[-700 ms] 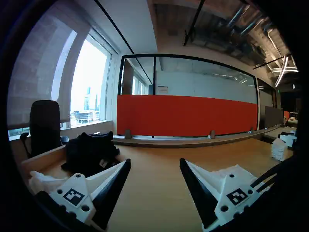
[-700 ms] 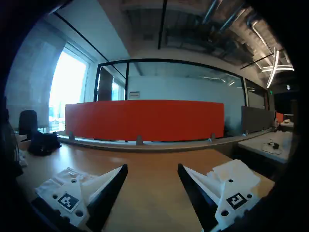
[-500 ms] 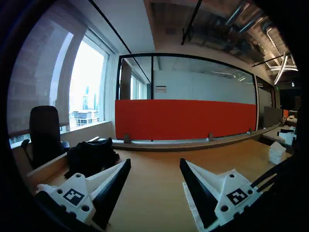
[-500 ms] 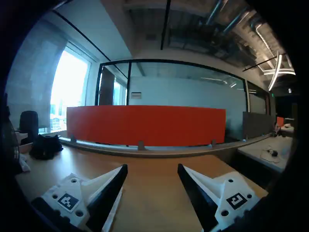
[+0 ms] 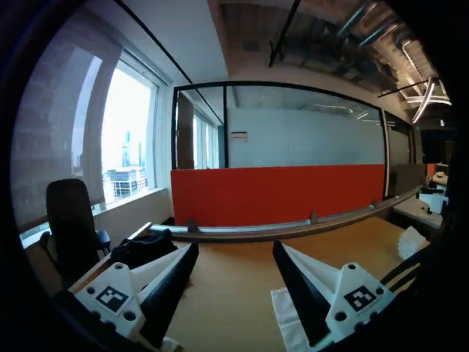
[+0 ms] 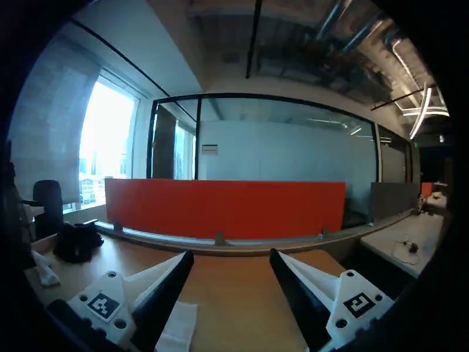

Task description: Fold towel

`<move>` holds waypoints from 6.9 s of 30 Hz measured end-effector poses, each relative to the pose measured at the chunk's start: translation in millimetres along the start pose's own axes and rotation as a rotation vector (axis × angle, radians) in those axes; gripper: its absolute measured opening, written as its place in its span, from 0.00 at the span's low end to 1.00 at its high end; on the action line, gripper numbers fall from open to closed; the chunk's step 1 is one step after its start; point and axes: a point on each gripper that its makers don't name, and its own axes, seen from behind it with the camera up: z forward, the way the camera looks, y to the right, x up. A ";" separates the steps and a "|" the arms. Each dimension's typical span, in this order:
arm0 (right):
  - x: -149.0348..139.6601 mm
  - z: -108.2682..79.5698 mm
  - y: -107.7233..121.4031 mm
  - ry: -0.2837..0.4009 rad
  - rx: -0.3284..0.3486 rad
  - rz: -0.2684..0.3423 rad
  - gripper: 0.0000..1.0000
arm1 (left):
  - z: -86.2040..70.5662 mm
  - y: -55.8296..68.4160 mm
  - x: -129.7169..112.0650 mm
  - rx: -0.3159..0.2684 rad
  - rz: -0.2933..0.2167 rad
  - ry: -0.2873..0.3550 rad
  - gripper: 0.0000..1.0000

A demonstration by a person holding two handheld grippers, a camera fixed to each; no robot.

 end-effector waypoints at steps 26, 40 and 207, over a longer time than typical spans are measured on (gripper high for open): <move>11.7 -8.1 -24.2 -0.089 0.155 -0.105 1.00 | 1.1 24.5 17.9 -0.176 0.107 -0.071 0.94; -16.7 -23.8 -65.4 -0.212 0.391 -0.205 1.00 | -1.9 59.2 -14.8 -0.384 0.143 -0.186 0.93; -279.2 -79.9 -85.9 -0.750 0.729 -0.310 0.08 | -60.6 150.9 -265.9 -0.597 0.207 -0.800 0.10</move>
